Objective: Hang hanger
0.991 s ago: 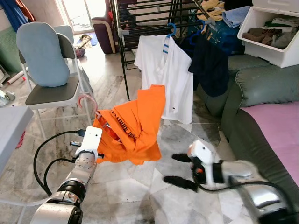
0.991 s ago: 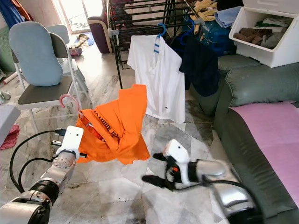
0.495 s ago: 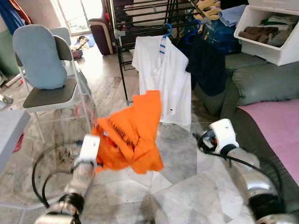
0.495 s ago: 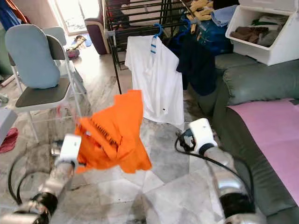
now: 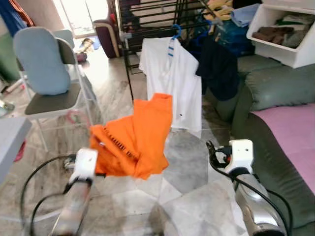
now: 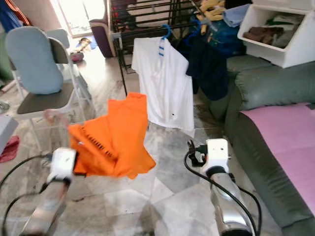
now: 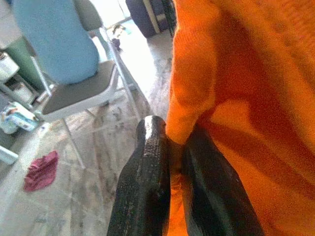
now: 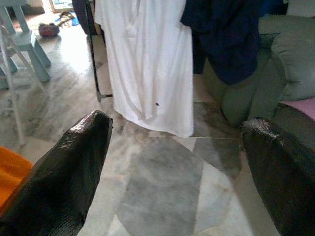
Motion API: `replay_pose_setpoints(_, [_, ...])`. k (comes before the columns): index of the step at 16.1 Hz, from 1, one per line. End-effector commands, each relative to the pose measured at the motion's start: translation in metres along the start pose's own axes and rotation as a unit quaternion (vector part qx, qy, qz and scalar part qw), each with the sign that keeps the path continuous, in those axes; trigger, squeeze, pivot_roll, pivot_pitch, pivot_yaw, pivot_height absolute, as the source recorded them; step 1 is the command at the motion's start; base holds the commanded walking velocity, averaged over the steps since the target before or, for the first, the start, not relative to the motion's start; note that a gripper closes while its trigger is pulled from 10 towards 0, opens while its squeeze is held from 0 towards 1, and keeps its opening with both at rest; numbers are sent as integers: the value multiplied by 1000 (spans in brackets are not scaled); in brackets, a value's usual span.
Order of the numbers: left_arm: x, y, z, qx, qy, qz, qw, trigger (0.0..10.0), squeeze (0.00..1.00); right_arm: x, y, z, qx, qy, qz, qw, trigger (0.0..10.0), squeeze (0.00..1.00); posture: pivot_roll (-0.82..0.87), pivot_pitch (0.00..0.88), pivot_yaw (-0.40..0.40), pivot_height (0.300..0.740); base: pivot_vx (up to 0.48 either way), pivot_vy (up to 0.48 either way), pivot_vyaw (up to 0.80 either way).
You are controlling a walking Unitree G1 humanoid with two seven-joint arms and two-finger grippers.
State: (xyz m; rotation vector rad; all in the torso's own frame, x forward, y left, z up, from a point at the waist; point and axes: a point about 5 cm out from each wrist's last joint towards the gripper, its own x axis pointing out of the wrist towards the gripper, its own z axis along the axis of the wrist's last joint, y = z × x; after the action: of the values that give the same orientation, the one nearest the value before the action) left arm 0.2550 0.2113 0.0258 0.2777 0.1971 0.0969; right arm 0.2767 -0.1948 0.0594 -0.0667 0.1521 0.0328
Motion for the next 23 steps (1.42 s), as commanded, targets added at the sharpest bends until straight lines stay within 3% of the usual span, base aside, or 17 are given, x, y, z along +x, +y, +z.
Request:
replay_pose_setpoints(1, [-6,14,9,18,-24,20,999,6863,0,-2,-2,6,10,-10,-2,1000,10000,0,-109,0,39,740,0,0,0])
replay_pose_setpoints(3, [-35,30,-14,9,24,73,997,10000,0,-11,3,2,24,-3,-1,1000,10000,0,-87,0,24,740,0,0,0])
replay_pose_setpoints(6, [-41,32,-13,24,29,90,995,10000,0,-12,14,-1,31,1,16,999,10000,0,-65,0,12,740,0,0,0])
replay_pose_setpoints(8, [-32,25,-15,54,34,74,995,10000,0,-5,21,3,27,1,35,999,10000,0,-60,0,7,740,0,0,0])
replay_pose_setpoints(10, [-25,21,-17,57,46,72,995,10000,0,1,23,10,17,-9,40,999,10000,0,-86,0,25,740,0,0,0])
replay_pose_setpoints(14, [-16,8,-7,73,25,51,996,10000,0,-3,20,12,10,-15,36,999,10000,0,-119,0,45,740,0,0,0])
replay_pose_setpoints(17, [-7,4,2,62,16,46,997,10000,0,-6,21,8,8,-9,39,999,10000,0,-125,0,53,740,0,0,800])
replay_pose_setpoints(23, [-3,2,13,48,3,59,997,10000,0,2,31,15,6,-19,63,998,10000,0,-104,0,40,740,0,0,800])
